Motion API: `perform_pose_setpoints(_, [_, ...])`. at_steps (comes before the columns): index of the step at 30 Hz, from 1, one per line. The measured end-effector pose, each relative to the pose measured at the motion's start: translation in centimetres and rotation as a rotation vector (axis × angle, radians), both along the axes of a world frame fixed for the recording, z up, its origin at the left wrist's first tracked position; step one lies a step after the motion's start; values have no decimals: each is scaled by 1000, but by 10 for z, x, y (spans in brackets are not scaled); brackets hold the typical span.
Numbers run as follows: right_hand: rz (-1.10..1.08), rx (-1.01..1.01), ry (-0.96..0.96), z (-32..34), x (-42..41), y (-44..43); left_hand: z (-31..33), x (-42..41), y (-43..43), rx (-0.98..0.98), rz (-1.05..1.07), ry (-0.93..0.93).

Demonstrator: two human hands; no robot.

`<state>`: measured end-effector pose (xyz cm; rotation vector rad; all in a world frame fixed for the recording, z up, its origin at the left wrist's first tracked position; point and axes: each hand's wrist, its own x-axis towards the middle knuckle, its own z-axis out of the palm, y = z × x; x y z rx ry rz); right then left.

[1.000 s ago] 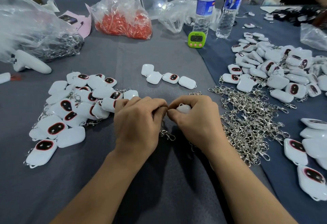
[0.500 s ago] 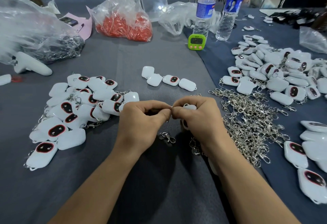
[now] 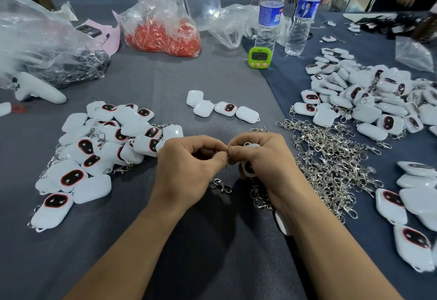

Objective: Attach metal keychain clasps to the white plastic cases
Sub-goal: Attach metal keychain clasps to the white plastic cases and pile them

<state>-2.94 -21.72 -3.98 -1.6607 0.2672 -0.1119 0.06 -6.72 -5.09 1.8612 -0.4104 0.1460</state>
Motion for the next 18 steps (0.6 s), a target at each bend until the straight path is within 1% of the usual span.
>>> perform_pose_setpoints(6, [48, 7, 12, 0, -2, -2, 1, 0, 3, -11, -51, 38])
perform_pose_setpoints(11, [114, 51, 28, 1, -3, -4, 2, 0, 4, -6, -90, 21])
perform_pose_setpoints(14, [152, 35, 17, 1, -3, -5, 2, 0, 7, 1, -113, -5])
perform_pose_setpoints(18, [179, 49, -17, 2, -4, -5, 5, -1, 4, -77, -133, 51])
